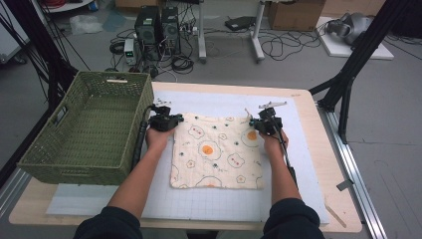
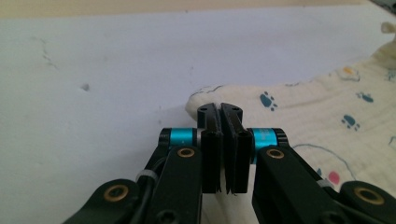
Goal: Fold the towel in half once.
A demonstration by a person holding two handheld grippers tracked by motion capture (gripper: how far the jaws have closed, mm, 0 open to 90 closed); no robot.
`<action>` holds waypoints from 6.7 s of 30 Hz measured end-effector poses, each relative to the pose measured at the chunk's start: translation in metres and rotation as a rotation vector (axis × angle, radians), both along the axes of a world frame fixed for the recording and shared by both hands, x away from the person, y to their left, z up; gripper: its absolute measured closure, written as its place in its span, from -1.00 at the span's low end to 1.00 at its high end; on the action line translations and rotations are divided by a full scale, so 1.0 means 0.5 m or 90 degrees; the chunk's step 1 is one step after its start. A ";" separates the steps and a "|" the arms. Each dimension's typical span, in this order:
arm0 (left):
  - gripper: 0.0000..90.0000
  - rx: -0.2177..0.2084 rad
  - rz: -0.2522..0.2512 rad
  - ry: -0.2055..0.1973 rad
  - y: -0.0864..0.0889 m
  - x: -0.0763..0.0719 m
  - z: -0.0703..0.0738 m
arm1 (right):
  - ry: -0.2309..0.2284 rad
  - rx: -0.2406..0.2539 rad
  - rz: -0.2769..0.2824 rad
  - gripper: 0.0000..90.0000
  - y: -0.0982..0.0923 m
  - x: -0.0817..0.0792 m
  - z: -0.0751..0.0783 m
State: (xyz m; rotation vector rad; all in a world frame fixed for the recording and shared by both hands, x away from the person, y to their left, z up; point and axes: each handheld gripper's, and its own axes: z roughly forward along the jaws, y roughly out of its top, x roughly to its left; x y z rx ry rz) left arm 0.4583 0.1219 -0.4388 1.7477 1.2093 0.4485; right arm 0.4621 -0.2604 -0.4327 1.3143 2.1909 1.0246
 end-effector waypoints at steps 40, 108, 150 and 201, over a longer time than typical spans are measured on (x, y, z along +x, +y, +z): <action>0.91 0.014 -0.110 -0.068 0.015 -0.205 0.040 | -0.059 0.035 0.079 0.94 -0.036 -0.213 0.040; 0.91 -0.032 -0.188 -0.040 0.053 -0.330 0.016 | -0.051 0.099 0.113 0.91 -0.072 -0.330 0.015; 0.61 -0.029 -0.208 -0.018 0.046 -0.348 0.004 | -0.058 0.075 0.155 0.57 -0.058 -0.388 0.012; 0.81 0.130 -0.058 0.007 -0.017 -0.201 -0.024 | -0.001 0.003 0.060 0.62 -0.014 -0.228 -0.031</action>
